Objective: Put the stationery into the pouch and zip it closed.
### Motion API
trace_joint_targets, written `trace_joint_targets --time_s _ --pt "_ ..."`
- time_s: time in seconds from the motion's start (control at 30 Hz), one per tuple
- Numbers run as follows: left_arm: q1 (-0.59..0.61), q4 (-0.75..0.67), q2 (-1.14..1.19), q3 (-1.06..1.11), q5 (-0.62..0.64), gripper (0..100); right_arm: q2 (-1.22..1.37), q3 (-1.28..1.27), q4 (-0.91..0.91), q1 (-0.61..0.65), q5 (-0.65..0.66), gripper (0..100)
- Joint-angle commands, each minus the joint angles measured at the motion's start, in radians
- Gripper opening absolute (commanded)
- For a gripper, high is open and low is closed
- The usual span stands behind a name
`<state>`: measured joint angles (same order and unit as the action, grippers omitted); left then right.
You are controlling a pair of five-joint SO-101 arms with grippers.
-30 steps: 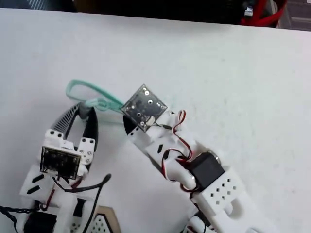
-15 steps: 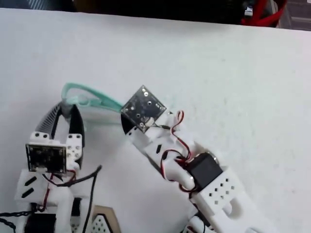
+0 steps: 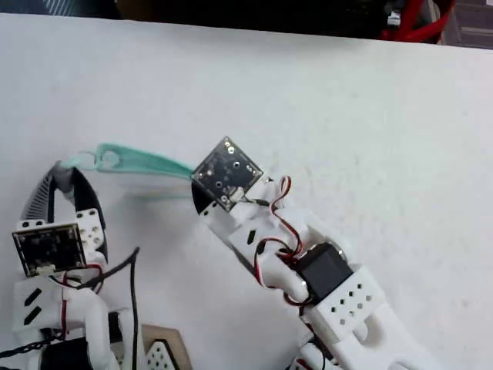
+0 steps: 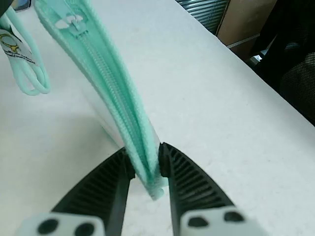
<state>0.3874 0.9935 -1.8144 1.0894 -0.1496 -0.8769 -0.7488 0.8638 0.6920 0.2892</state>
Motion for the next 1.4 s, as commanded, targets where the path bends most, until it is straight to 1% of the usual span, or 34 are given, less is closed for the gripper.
trace_joint_targets --time_s 0.0,0.1,0.47,0.63,0.97,1.07,1.17,1.2,1.27,1.33,1.37 --pt "0.097 -0.003 -0.010 -0.052 0.046 5 0.007 -0.009 -0.001 -0.048 -0.012 1.9" --pt "0.128 -0.002 -0.010 -0.052 0.049 5 0.007 -0.009 -0.001 -0.048 -0.012 1.9" --pt "0.137 0.000 -0.010 -0.051 0.052 5 0.007 -0.011 -0.001 -0.048 -0.011 1.9" --pt "0.162 0.000 -0.010 -0.051 0.049 5 0.007 -0.011 -0.004 -0.044 -0.012 1.9" --pt "0.154 0.017 -0.010 -0.051 0.054 5 0.007 -0.011 -0.005 -0.042 -0.012 1.9" --pt "0.093 0.009 -0.010 -0.054 0.055 5 0.007 -0.011 -0.005 -0.042 -0.015 1.9" --pt "-0.015 -0.003 -0.010 -0.051 0.057 12 0.007 -0.008 -0.005 -0.042 -0.015 1.9" --pt "-0.048 -0.003 -0.010 -0.051 0.068 15 0.007 -0.005 -0.005 -0.044 -0.015 1.9" --pt "-0.097 -0.003 -0.010 -0.055 0.135 19 0.007 -0.003 -0.005 -0.047 -0.017 1.9" --pt "-0.128 -0.005 -0.010 -0.057 0.178 20 0.007 -0.003 -0.005 -0.044 -0.017 1.9" --pt "-0.148 -0.011 -0.010 -0.057 0.180 20 0.007 -0.003 -0.005 -0.044 -0.017 1.9"
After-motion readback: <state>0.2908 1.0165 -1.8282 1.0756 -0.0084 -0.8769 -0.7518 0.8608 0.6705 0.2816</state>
